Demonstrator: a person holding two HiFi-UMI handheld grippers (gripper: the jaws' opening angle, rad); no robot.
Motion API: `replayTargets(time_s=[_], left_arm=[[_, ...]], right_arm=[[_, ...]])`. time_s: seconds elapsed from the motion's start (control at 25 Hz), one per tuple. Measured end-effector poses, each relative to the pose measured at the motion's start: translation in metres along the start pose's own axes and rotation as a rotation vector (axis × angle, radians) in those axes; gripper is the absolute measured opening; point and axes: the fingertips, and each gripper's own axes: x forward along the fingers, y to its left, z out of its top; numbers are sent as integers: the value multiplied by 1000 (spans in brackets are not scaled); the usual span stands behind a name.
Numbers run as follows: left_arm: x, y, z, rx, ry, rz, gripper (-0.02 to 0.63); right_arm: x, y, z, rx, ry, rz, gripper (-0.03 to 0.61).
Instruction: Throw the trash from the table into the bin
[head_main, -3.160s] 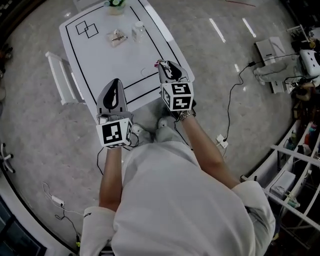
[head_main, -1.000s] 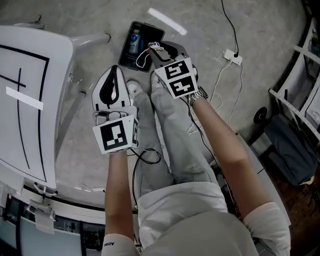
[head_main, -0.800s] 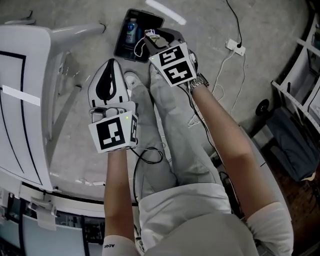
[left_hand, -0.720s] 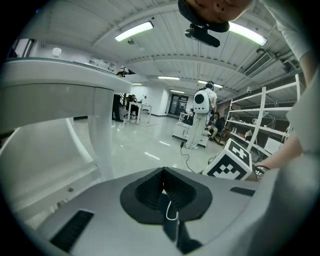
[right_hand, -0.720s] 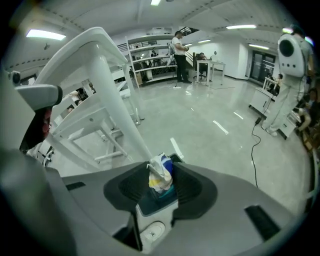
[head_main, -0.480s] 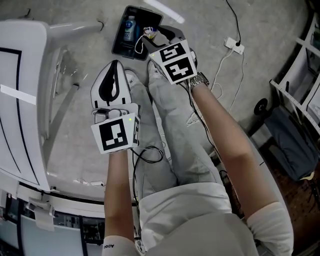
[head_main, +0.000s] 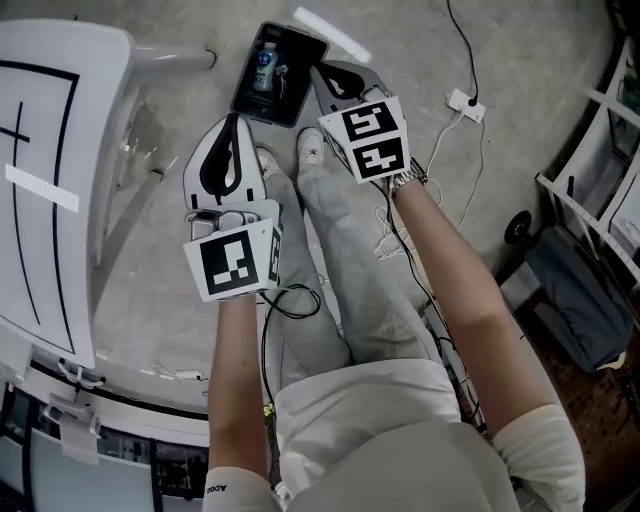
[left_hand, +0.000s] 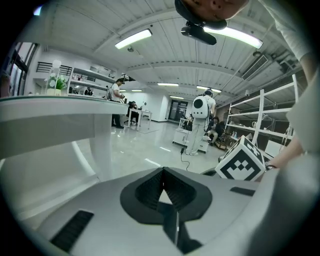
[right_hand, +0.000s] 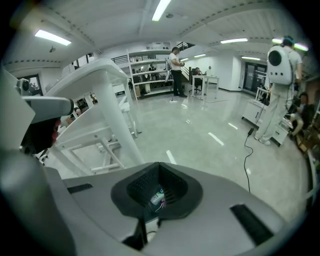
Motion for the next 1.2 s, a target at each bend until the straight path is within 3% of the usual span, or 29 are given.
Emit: replayTargets(time_s=[0.36, 0.52, 0.88, 1.2], left_arm=[[-35, -19, 77, 52, -101, 7, 5], [-67, -21, 126, 52, -166, 54, 5], [-158, 0, 239, 20, -355, 233, 5], [-274, 45, 300, 33, -459, 475, 5]], right_arm=[[-99, 15, 93, 21, -238, -18, 9], [-149, 27, 140, 50, -333, 12, 9], [-242, 59, 266, -75, -505, 94, 9], [-304, 150, 340, -131, -622, 301, 9]])
